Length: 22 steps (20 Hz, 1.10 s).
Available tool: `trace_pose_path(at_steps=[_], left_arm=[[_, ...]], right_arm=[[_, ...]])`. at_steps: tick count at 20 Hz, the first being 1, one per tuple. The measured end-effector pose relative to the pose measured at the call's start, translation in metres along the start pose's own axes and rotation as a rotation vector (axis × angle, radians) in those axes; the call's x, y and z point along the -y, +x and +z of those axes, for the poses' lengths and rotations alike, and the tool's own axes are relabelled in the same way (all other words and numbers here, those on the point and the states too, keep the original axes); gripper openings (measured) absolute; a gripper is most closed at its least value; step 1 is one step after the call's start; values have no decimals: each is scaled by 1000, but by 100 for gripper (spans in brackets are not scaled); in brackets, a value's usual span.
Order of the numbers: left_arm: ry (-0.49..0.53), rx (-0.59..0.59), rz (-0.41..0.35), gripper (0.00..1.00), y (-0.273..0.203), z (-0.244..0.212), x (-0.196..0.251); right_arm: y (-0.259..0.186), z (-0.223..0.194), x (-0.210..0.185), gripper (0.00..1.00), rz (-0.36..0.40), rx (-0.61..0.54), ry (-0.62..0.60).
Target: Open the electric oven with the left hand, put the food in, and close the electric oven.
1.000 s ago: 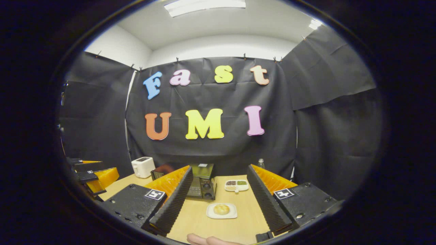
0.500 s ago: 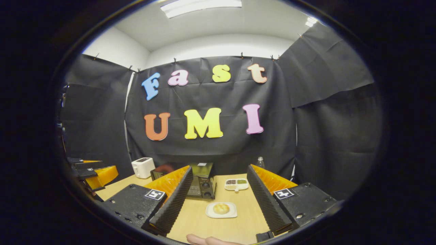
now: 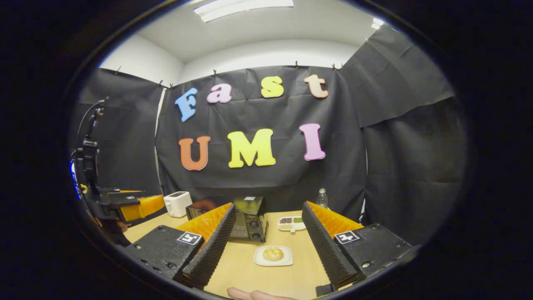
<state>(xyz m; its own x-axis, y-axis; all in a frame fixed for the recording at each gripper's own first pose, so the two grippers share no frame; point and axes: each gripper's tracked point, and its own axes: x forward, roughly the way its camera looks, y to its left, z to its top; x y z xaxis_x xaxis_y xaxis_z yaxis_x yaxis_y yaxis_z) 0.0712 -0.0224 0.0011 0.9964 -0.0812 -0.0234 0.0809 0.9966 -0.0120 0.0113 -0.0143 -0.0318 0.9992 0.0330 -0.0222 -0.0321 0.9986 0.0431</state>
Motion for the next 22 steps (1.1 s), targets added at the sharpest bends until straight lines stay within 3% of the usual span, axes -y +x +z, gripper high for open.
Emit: trace_pose_path(at_steps=[5, 15, 22], left_arm=[[-38, 19, -2, 93, 56, -2, 0], [-97, -104, 17, 93, 187, -67, -30], [-72, -196, -26, 93, 222, -104, -11]], right_arm=[[7, -14, 4, 98, 19, -18, 6], [18, -36, 29, 98, -5, -41, 21], [18, -42, 51, 98, -50, -19, 2]])
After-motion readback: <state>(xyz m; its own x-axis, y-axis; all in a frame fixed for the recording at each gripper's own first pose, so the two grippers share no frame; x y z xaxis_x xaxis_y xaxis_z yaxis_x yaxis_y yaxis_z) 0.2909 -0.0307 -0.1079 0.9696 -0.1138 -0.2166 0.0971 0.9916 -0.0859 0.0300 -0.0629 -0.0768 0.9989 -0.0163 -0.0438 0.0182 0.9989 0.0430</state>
